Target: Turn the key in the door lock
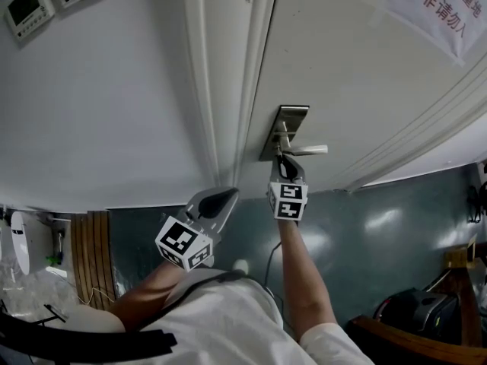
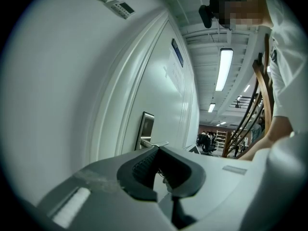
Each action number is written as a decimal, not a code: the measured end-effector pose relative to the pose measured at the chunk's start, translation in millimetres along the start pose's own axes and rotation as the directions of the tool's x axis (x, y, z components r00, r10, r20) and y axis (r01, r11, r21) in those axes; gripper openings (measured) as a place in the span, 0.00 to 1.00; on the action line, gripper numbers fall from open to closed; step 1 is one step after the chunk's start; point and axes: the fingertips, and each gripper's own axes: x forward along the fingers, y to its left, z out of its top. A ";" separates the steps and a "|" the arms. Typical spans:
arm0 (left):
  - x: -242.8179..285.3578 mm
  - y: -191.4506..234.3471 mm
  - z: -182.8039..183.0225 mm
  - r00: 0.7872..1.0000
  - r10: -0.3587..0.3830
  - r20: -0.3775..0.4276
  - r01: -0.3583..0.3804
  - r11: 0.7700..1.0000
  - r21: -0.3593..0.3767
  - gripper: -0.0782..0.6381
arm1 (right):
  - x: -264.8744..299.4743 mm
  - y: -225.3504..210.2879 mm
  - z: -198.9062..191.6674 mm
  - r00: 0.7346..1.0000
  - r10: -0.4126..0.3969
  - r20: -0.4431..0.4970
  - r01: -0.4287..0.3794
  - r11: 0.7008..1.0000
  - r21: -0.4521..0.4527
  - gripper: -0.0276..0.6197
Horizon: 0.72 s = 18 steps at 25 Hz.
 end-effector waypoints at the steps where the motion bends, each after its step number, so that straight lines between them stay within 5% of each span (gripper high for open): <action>1: -0.5 -0.5 0.4 1.000 0.002 0.001 -0.002 1.000 0.002 0.12 | -0.1 1.3 1.9 1.000 -0.003 -0.001 0.003 1.000 -0.027 0.13; 13: -7.9 -4.7 1.7 1.000 0.017 0.003 -0.017 1.000 0.019 0.12 | 1.8 7.3 1.2 0.997 -0.072 -0.030 0.057 0.936 -0.349 0.14; 15: -8.8 -4.9 2.0 1.000 0.019 0.004 -0.019 1.000 0.021 0.12 | 1.8 9.2 1.4 0.995 -0.094 -0.029 0.069 0.879 -0.472 0.12; 18: -11.0 -4.2 1.6 1.000 0.025 0.003 -0.025 0.999 0.023 0.12 | 1.7 14.1 0.5 0.994 -0.103 -0.031 0.058 0.755 -0.653 0.12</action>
